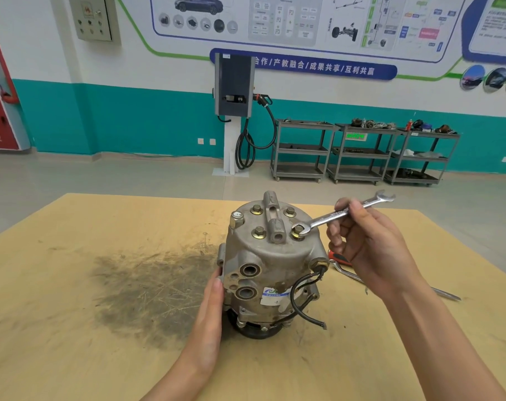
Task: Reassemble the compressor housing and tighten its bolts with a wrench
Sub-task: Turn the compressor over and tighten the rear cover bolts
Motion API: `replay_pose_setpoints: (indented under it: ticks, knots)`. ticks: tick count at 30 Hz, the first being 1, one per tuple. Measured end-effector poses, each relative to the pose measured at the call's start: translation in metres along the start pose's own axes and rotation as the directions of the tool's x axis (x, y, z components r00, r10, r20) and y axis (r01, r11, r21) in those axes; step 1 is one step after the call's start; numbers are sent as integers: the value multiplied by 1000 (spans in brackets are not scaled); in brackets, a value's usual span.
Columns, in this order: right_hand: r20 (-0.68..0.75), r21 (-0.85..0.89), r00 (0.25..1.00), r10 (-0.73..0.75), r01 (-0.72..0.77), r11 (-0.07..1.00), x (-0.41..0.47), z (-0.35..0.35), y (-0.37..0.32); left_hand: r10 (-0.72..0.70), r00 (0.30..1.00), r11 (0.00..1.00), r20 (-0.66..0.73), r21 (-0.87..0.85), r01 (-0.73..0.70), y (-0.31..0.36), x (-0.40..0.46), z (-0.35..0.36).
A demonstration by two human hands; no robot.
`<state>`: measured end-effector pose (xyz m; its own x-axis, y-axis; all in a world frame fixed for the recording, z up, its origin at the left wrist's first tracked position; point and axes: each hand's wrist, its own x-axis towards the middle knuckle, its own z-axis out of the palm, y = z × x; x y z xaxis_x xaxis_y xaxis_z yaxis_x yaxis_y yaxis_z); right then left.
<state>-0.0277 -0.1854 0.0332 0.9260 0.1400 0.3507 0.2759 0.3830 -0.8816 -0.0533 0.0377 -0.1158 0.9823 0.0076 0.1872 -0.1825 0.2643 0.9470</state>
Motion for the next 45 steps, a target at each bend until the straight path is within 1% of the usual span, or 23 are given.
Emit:
replay_pose_setpoints:
  ticks: [2,3,5,7,9,10,11,13,15,18,20,22,24,25,26,27,29,30,32,34,37,43,45]
  knots:
    - [-23,-2,999,-33,33,999,-2,-1,4,3,1000,1000,0,3,-3,0,0,0]
    - [-42,-3,996,-72,72,997,-5,-1,8,6,1000,1000,2,5,-6,0,0,0]
    - [-96,-27,974,-204,203,979,-11,3,18,8,1000,1000,2,4,-8,-1,0,-1]
    - [-172,-113,912,-373,357,927,-19,10,29,7,1000,1000,-5,-4,-7,-2,1,-1]
    - [-228,-228,815,-533,487,843,-27,16,38,9,1000,1000,-9,-6,-9,-3,1,-1]
    - [-226,-275,764,-604,545,792,-31,19,42,11,1000,1000,-9,-8,-11,-3,1,-2]
    - [-201,-308,719,-665,598,740,-35,21,46,13,1000,1000,-11,-13,-13,-3,1,-2]
    - [-112,-343,654,-748,681,647,-42,24,52,11,1000,1000,-20,-22,-12,-3,1,-2]
    - [-4,-377,612,-791,732,568,-47,25,57,11,1000,1000,-15,-19,-11,-4,1,-3]
    - [101,-493,574,-812,738,460,-51,25,60,2,1000,1000,-17,-29,-2,-6,2,-4]
    - [116,-524,555,-824,739,424,-53,27,56,6,1000,1000,-19,-29,-6,-6,2,-4]
    - [82,-469,546,-833,759,451,-52,32,48,11,1000,1000,-16,-25,-11,-7,2,-4]
    - [28,-392,564,-825,765,510,-48,38,37,16,1000,1000,-22,-25,-17,-7,3,-4]
    - [-6,-360,588,-809,753,550,-46,39,31,18,1000,999,-24,-33,-19,-7,3,-3]
    - [-48,-328,628,-777,725,606,-43,39,26,19,1000,999,-25,-43,-20,-7,3,-3]
    - [-97,-294,683,-724,675,676,-40,37,21,20,999,999,-25,-48,-21,-7,3,-3]
    - [-197,-213,797,-572,534,818,-33,31,13,22,999,999,-24,-45,-23,-7,2,-3]
    - [-224,-160,845,-486,460,873,-29,27,11,22,999,999,-24,-43,-23,-8,2,-3]
    - [-222,-54,913,-341,338,940,-22,21,9,20,1000,999,-23,-37,-21,-8,3,-4]
    - [-202,7,947,-249,256,967,-17,18,9,18,1000,999,-19,-30,-18,-9,3,-5]
    - [-167,50,971,-172,183,982,-13,17,9,17,1000,1000,-16,-12,-17,-9,4,-5]
    - [-122,71,989,-83,92,993,-4,15,7,24,1000,1000,-10,-18,-24,-9,3,-4]
    - [-101,80,995,-24,32,996,2,14,6,18,1000,1000,-10,-24,-18,-9,4,-5]
